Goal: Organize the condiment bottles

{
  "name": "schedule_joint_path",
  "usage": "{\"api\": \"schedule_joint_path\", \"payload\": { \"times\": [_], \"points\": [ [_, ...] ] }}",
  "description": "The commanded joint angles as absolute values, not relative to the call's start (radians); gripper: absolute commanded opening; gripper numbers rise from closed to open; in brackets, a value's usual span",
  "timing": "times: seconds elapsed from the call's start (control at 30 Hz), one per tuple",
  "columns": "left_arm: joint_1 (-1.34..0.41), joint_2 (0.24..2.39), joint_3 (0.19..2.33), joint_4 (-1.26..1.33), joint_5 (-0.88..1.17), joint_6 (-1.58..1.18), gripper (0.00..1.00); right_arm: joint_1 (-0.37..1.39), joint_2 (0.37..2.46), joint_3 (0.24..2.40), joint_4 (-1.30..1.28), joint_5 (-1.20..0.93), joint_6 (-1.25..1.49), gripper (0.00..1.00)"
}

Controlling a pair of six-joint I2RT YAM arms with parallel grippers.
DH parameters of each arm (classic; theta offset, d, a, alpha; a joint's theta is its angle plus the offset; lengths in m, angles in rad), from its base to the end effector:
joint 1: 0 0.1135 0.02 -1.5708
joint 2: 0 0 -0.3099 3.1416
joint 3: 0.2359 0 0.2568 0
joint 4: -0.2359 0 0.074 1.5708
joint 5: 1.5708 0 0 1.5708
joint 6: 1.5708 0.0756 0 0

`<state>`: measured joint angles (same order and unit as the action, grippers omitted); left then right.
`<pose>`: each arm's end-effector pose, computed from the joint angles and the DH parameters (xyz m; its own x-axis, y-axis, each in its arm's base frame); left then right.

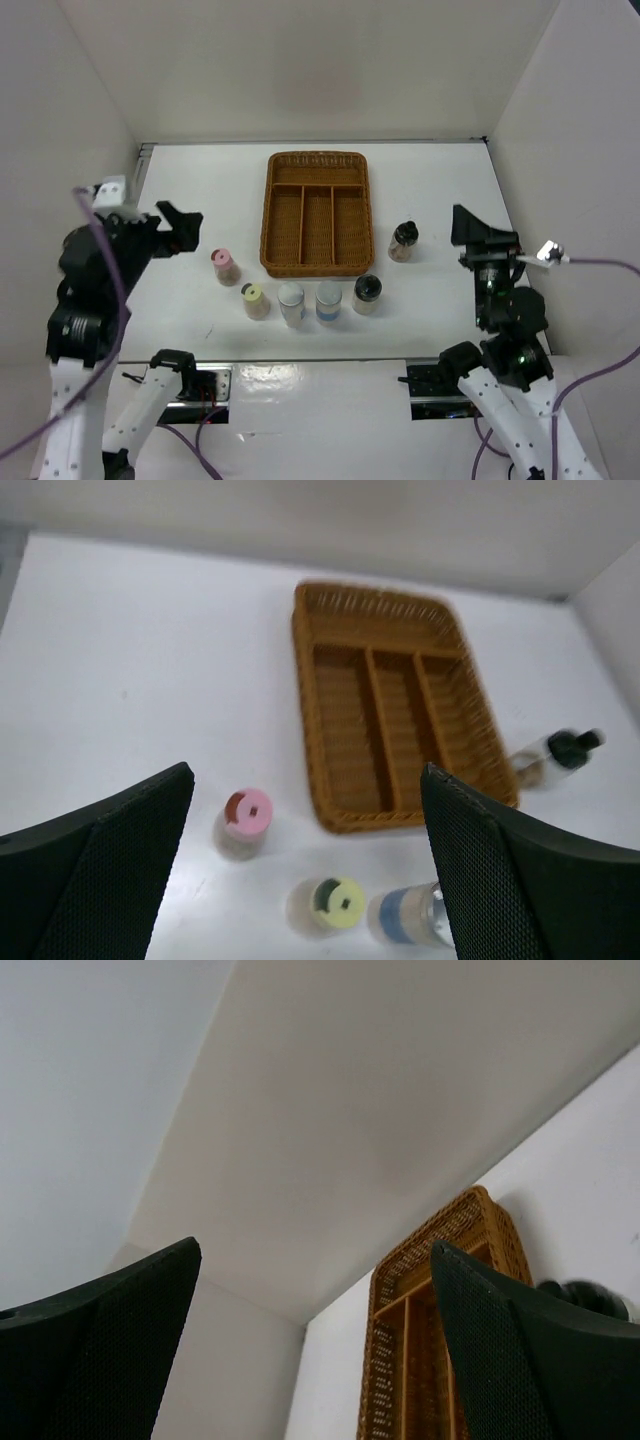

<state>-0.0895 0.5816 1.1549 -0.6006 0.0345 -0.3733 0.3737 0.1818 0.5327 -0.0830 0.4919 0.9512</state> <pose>0.0872 -0.0104 0.4655 -0.0704 -0.3596 -0.9304 0.1052 0.9249 -0.3654 0.0732 -0.0096 0.3489 0.2263 0.8595 -0.4582 -0.1413 0.4944 0.8577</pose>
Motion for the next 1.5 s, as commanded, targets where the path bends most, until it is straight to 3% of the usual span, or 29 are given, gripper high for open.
{"api": "schedule_joint_path", "payload": {
  "times": [0.0,0.17,0.4,1.1,1.3,1.47],
  "points": [
    [-0.092,0.727,1.178,-0.753,0.006,-0.287,1.0,0.382,0.421,0.751,-0.049,0.427,0.668,0.99],
    [-0.092,0.912,1.157,-0.776,0.018,-0.287,1.0,0.382,0.83,1.0,-0.257,0.355,0.526,0.99],
    [-0.12,1.112,1.157,-0.79,-0.032,-0.328,1.0,0.382,1.047,1.121,-0.351,0.354,0.466,0.99],
    [-0.221,1.387,1.086,-0.753,-0.184,-0.437,0.97,0.382,1.253,1.264,-0.356,0.241,0.413,0.99],
    [-0.198,1.422,1.068,-0.73,-0.184,-0.448,0.94,0.382,1.262,1.262,-0.365,0.215,0.434,0.99],
    [-0.184,1.431,1.068,-0.719,-0.175,-0.457,0.83,0.382,1.272,1.25,-0.337,0.156,0.456,0.99]
  ]
}}
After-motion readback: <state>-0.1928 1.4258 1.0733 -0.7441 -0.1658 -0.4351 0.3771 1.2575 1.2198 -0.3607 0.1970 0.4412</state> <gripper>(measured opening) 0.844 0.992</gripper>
